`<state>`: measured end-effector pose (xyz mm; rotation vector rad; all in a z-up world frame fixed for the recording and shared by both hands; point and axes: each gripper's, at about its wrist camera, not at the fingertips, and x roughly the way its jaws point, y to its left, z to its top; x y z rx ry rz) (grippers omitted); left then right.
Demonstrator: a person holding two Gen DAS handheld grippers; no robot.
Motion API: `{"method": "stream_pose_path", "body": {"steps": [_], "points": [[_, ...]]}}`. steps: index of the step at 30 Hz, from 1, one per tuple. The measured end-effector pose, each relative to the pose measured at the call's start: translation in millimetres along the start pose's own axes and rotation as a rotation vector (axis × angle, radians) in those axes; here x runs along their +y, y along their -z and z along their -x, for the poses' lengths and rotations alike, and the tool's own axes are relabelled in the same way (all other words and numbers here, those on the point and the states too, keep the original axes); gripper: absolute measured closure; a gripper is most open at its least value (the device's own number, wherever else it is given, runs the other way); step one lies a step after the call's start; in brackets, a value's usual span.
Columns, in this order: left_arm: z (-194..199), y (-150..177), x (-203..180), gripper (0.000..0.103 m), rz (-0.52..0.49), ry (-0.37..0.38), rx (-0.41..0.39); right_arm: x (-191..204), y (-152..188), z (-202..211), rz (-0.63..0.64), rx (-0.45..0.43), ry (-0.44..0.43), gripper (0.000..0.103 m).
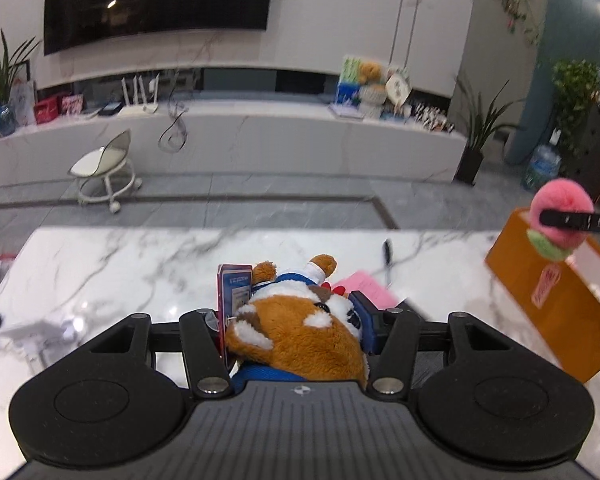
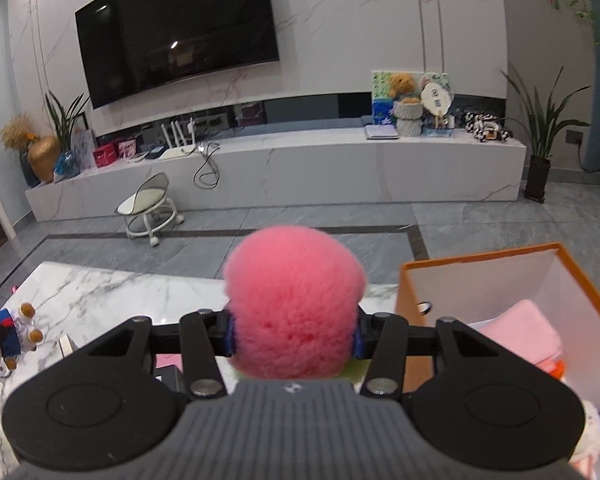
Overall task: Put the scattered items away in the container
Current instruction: 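Lift and carry the raccoon plush and pink pompom over the orange box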
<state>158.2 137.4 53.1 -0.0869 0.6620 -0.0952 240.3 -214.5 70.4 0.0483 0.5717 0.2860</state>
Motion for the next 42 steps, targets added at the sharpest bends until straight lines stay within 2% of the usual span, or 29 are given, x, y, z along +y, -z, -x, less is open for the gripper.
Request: {"method": "stream_pose_path", "body": {"steps": [18,33,42], "points": [[-11.4,-34.1,-120.9,0.041,-0.101,0.216,-0.122,-45.6,-13.9,57.6,-0.051,-0.098,0.040,0.051],[-37.6,-44.0,-195.0,0.041,-0.145,0.334,-0.152,-98.3,-8.9,92.7,-0.107,-0.147,0.102,0.051],[-50.0,-30.2,-258.4,0.041,-0.239,0.437,-0.143,-131.2,-4.5,108.7,-0.158,-0.170,0.143,0.051]]}}
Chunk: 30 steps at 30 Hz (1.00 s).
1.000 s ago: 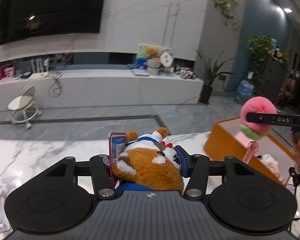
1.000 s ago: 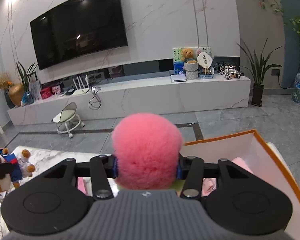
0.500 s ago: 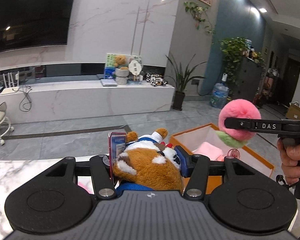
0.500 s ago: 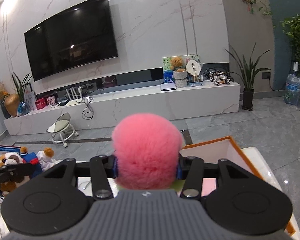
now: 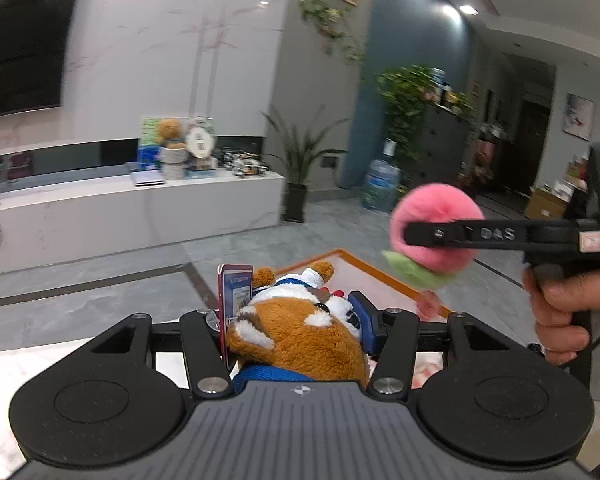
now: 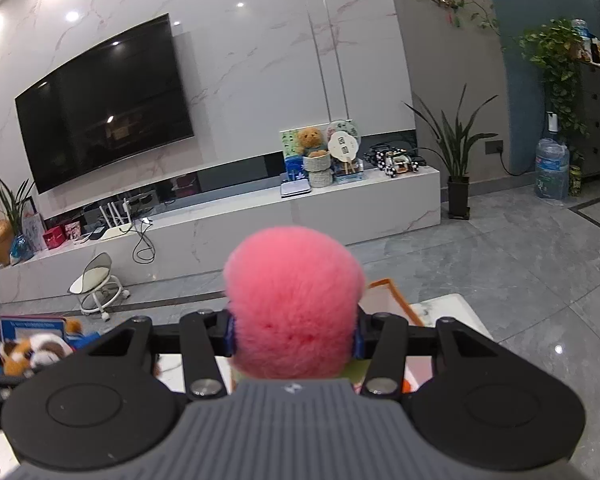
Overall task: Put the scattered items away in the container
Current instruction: 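Lift and carry the raccoon plush and pink pompom over the orange box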
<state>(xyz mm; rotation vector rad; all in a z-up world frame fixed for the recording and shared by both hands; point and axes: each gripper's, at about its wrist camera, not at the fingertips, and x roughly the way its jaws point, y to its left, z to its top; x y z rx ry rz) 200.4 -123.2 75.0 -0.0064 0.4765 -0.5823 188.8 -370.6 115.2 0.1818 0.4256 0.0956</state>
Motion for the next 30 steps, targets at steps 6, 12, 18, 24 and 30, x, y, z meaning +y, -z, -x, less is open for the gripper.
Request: {"method": "stream_pose_path", "body": {"steps": [6,12,18,24,30], "points": [[-33.8,-2.0,-26.6,0.041,-0.059,0.049,0.030,-16.3,1.9,-1.0,-0.022,-0.002,0.028,0.051],[-62.5,-1.4,-32.7,0.041,-0.057,0.031,0.038,-33.1,4.1,-7.5,-0.057,-0.006,0.065,0.051],[-80.7,0.8,-30.3,0.041,-0.034,0.031,0.052,-42.9,10.0,-21.6,-0.088,0.017,0.081,0.051],[-96.2,-14.5,-33.5,0.041,-0.024,0.050,0.021,-53.8,11.4,-29.5,-0.114,0.011,0.093,0.051],[-125.4,-10.8,-37.6,0.041,-0.012,0.038,0.059,-68.0,18.0,-54.1,-0.137,0.053,0.114,0.051]]}}
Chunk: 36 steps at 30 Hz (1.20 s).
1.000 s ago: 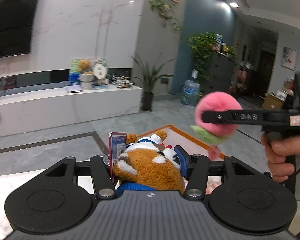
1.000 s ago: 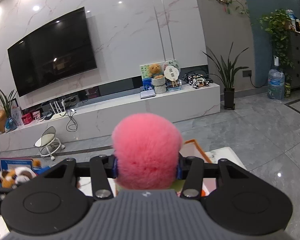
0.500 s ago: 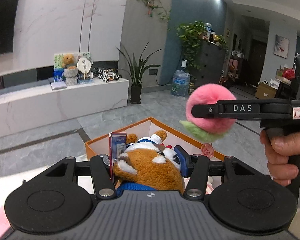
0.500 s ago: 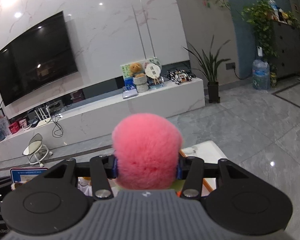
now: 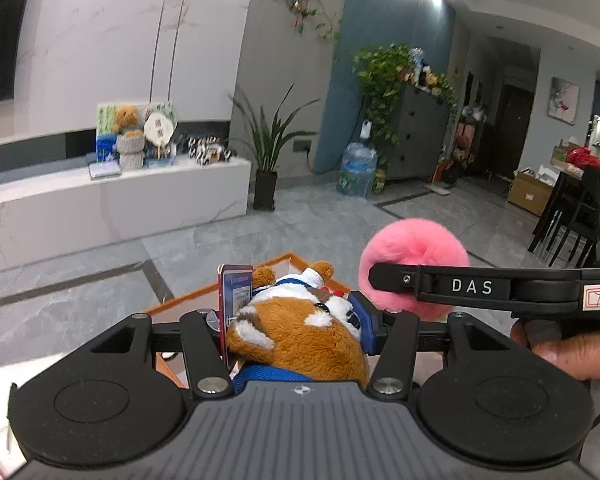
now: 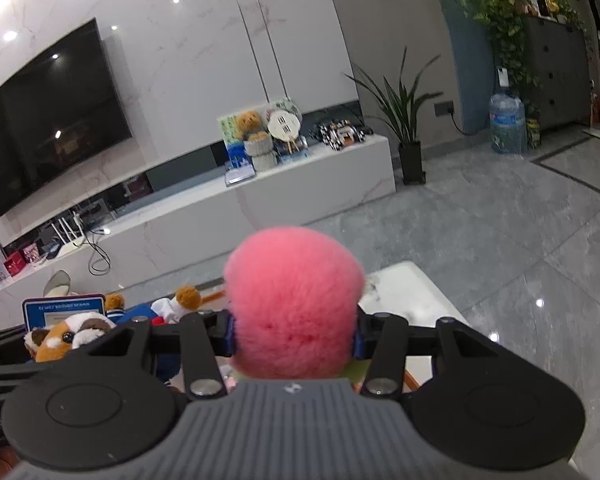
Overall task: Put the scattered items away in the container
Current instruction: 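Lift and carry the raccoon plush and pink pompom over the orange box, then lower both held plushes into the orange box and open both tools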
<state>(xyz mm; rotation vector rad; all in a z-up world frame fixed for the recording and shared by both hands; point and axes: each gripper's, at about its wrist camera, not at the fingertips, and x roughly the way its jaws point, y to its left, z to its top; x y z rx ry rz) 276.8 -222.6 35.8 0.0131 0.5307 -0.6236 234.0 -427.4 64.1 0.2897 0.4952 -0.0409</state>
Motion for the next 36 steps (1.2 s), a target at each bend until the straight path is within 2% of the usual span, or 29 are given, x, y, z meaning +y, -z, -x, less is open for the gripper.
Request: {"method": "stream_pose_path", "body": {"steps": [7,12,20,23,26,30,33,36], "points": [[-26.8,21.0,10.5,0.041,0.016,-0.044,0.094,-3.8,5.1,-23.8,0.017,0.053,-0.001,0.051],[-39.0,29.8,16.4,0.041,0.000,-0.103,0.145,-5.3,10.4,-35.9,0.033,0.091,0.001,0.051],[-46.7,32.1,13.6,0.041,-0.025,-0.150,0.183,-4.6,15.5,-54.1,0.048,0.141,0.002,0.051],[-49.3,34.5,11.5,0.040,-0.033,-0.166,0.195,-3.9,19.0,-65.3,0.062,0.214,-0.010,0.045],[-52.5,36.0,4.0,0.034,-0.080,-0.195,0.210,-3.9,21.7,-74.6,0.066,0.270,-0.015,0.043],[-53.1,36.9,-3.1,0.030,-0.094,-0.199,0.220,-4.0,20.8,-71.7,0.071,0.269,-0.013,0.041],[-52.6,37.2,-5.2,0.023,-0.098,-0.205,0.227,-5.4,19.4,-68.6,0.064,0.259,-0.007,0.041],[-50.4,36.5,-4.6,0.023,-0.088,-0.210,0.222,-4.6,15.1,-64.5,0.050,0.242,-0.006,0.041]]}}
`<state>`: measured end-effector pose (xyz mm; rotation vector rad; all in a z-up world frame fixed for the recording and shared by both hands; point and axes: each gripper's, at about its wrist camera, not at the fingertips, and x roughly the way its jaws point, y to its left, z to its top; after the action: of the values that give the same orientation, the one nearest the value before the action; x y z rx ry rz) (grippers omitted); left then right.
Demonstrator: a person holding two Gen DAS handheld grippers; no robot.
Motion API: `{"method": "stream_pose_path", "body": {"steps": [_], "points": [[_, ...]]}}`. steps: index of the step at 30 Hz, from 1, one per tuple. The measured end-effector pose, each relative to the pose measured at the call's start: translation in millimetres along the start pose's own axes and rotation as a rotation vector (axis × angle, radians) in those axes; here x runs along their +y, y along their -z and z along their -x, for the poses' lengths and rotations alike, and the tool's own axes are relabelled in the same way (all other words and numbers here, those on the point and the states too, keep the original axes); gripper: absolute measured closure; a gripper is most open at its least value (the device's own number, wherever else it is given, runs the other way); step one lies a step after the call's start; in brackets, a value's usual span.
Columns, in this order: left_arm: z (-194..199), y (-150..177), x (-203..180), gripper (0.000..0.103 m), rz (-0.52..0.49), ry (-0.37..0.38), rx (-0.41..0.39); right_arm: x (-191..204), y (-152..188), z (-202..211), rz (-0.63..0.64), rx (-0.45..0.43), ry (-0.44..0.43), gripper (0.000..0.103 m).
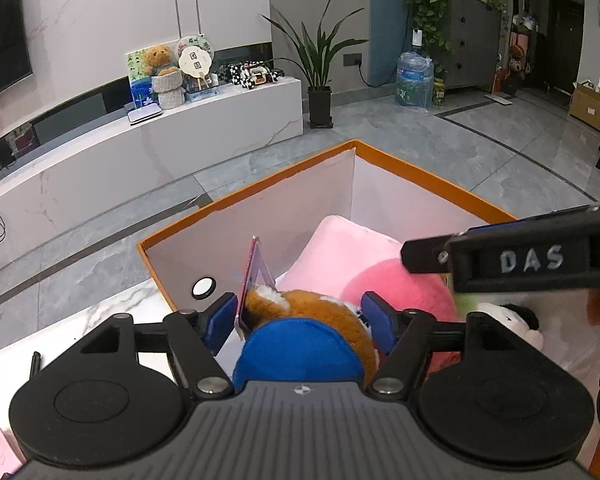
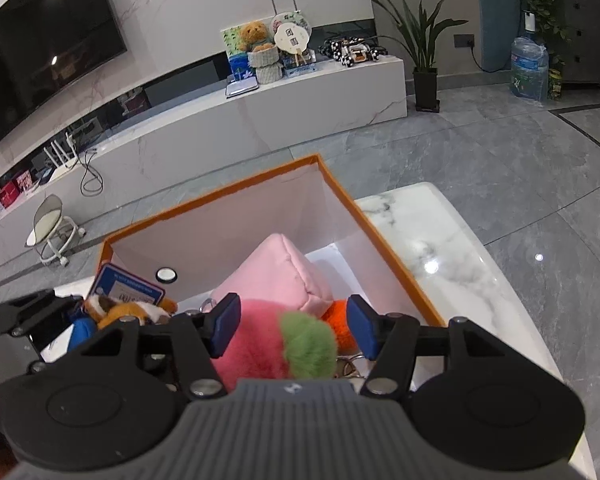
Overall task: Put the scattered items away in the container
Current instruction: 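Lower both held plushes into the orange box and open both tools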
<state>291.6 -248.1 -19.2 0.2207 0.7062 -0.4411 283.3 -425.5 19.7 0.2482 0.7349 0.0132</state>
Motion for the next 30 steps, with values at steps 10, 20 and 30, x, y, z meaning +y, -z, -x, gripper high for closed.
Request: {"method": "stream_pose_path", "body": {"steps": [10,20,30], "points": [[14.8,-7.4,0.0,0.023,0.003,-0.004,-0.028,4.2,-4.1,12.4,-0.017,-0.032,-0.014,0.041],[21.4,-10.0,-1.5,0.023,-0.006,-0.013,-0.030,5.1,-3.3,20.8,-0.026,-0.047,-0.026,0.041],[22.8,-12.9,-6.2,0.023,-0.013,-0.007,-0.032,3.6,-5.5,28.2,-0.039,-0.060,-0.031,0.041]]}}
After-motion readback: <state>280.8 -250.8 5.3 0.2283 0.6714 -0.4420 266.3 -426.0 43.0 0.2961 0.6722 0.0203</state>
